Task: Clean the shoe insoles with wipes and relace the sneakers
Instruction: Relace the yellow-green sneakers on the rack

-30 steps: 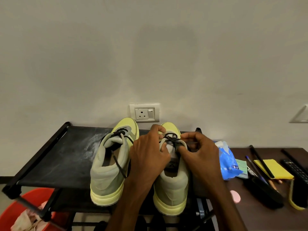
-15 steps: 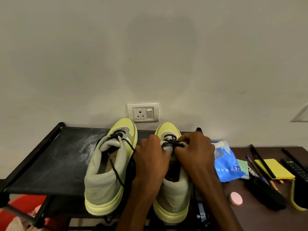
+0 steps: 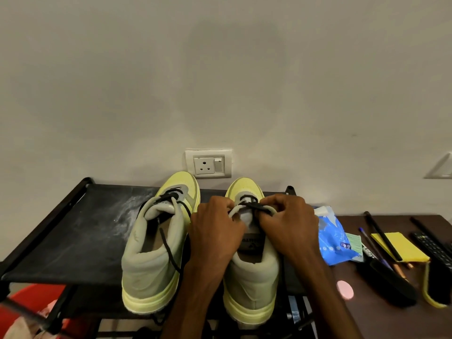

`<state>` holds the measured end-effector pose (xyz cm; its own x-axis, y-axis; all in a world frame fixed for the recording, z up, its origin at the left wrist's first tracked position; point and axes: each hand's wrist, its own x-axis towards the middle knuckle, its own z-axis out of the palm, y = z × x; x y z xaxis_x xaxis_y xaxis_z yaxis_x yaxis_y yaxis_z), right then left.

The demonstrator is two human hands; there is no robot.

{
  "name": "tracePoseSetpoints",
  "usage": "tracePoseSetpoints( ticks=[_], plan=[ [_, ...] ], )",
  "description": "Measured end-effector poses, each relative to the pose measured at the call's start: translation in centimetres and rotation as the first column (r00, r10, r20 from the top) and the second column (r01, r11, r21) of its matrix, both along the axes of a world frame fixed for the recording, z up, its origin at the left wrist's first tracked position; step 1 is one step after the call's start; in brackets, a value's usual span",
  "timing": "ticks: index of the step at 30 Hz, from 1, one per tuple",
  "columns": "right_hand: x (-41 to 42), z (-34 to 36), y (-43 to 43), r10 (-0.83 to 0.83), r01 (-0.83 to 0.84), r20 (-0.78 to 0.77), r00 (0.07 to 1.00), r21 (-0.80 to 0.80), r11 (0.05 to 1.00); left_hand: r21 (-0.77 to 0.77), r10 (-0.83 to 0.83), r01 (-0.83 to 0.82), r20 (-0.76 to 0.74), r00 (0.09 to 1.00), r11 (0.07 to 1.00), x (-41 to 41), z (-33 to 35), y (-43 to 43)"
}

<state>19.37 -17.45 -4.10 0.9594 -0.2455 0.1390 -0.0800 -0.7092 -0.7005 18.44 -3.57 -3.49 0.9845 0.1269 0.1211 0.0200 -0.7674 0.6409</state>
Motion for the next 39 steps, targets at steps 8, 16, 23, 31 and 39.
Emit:
tracePoseSetpoints(
  ticks=[8,16,23,31,39],
  plan=[
    [-1.5,0.8,-2.4,0.220,-0.273,0.224,0.949,0.243,0.931,-0.079,-0.075,0.070,-0.061,0.995,0.994,-0.2,0.6,0.4],
    [-2.4,1.6,-1.0,0.313,-0.288,0.089,0.946,-0.220,0.932,-0.198,-0.200,0.179,-0.094,0.975,0.964,-0.8,2.2,2.0],
    [-3.0,3.1,-0.4,0.318,-0.308,-0.032,0.947,-0.366,0.878,-0.247,-0.213,0.185,-0.089,0.973,0.951,-0.7,2.3,2.6],
    [-2.9,1.9,1.3,0.133,-0.355,-0.427,0.894,-0.496,0.792,-0.270,-0.263,0.224,-0.117,0.958,0.936,-0.4,2.3,3.3],
    [-2.6,2.7,2.8,0.091,-0.343,-0.415,0.905,-0.588,0.732,-0.261,-0.305,0.269,-0.111,0.946,0.927,-0.7,2.4,4.0]
  ],
)
